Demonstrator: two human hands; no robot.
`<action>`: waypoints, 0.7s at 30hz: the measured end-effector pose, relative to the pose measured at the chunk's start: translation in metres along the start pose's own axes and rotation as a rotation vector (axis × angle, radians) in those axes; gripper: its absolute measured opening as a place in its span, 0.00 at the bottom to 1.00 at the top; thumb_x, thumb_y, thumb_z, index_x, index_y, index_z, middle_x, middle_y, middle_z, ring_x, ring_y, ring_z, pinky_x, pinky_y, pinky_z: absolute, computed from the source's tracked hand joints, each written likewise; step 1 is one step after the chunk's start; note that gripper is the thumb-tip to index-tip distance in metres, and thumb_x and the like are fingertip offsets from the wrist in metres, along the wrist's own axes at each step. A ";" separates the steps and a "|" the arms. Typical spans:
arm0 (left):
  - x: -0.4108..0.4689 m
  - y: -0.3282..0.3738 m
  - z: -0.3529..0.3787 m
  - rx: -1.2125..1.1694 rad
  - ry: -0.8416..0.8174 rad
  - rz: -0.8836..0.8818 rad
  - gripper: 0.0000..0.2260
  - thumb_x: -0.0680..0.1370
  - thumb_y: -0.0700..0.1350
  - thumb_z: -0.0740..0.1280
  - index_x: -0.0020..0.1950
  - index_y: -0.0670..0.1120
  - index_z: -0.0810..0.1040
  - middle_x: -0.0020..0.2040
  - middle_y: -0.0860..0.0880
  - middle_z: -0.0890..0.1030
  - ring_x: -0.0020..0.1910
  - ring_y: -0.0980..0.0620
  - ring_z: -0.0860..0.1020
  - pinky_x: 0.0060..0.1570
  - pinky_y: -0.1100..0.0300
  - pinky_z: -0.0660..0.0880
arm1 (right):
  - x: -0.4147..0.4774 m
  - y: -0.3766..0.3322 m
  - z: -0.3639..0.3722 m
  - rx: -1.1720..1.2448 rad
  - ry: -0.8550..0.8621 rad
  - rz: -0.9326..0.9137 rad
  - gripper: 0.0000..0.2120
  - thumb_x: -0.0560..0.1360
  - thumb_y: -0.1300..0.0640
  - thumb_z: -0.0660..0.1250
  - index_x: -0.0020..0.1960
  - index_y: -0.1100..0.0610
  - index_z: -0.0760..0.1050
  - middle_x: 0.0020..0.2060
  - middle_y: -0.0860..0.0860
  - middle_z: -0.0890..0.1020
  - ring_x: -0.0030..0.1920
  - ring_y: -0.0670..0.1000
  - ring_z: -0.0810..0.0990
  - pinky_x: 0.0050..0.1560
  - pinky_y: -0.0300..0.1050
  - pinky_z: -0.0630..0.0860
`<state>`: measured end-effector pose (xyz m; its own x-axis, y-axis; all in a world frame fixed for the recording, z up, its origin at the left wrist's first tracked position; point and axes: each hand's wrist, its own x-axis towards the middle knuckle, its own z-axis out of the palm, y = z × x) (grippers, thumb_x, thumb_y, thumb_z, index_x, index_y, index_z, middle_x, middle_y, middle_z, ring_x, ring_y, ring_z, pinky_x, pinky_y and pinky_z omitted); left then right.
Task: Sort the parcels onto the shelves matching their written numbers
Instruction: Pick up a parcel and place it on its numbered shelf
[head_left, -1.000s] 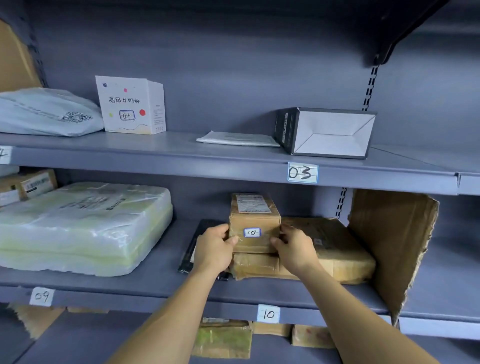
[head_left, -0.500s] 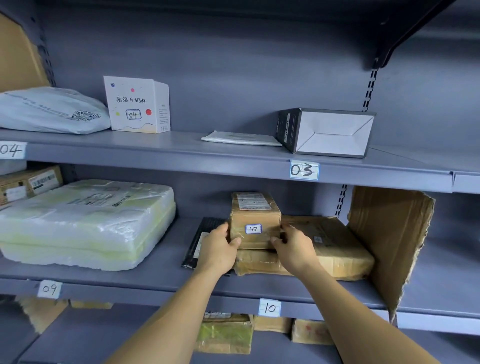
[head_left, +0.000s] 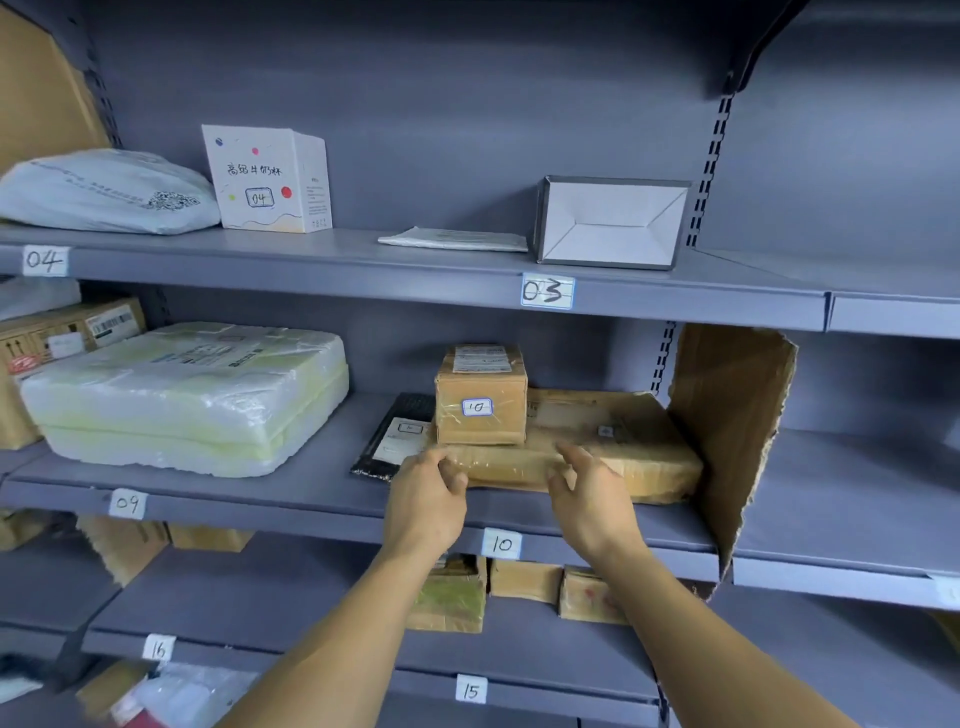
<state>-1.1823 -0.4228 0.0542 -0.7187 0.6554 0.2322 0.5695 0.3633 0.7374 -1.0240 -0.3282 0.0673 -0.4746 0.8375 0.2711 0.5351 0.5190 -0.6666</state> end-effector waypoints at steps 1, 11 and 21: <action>-0.009 0.002 0.004 0.002 -0.010 -0.013 0.15 0.81 0.48 0.65 0.68 0.50 0.75 0.64 0.51 0.77 0.57 0.51 0.76 0.54 0.58 0.73 | -0.006 0.005 -0.002 0.015 -0.019 0.008 0.21 0.83 0.57 0.60 0.76 0.56 0.68 0.70 0.54 0.75 0.68 0.55 0.74 0.63 0.42 0.69; -0.101 0.035 0.035 0.136 -0.130 -0.069 0.17 0.82 0.51 0.62 0.71 0.49 0.74 0.66 0.48 0.78 0.61 0.46 0.78 0.58 0.56 0.75 | -0.064 0.059 -0.024 -0.027 -0.204 0.065 0.22 0.83 0.51 0.59 0.75 0.56 0.68 0.70 0.55 0.75 0.68 0.56 0.73 0.59 0.44 0.71; -0.159 0.047 0.079 0.171 -0.352 -0.022 0.19 0.82 0.52 0.62 0.72 0.47 0.72 0.70 0.49 0.75 0.68 0.49 0.73 0.62 0.60 0.70 | -0.116 0.114 -0.057 -0.143 -0.327 0.191 0.14 0.81 0.52 0.59 0.64 0.52 0.76 0.59 0.52 0.82 0.56 0.58 0.79 0.54 0.50 0.77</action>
<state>-1.0102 -0.4572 0.0013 -0.5676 0.8225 -0.0357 0.6352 0.4651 0.6166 -0.8682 -0.3569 -0.0003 -0.5418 0.8347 -0.0991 0.7164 0.3968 -0.5739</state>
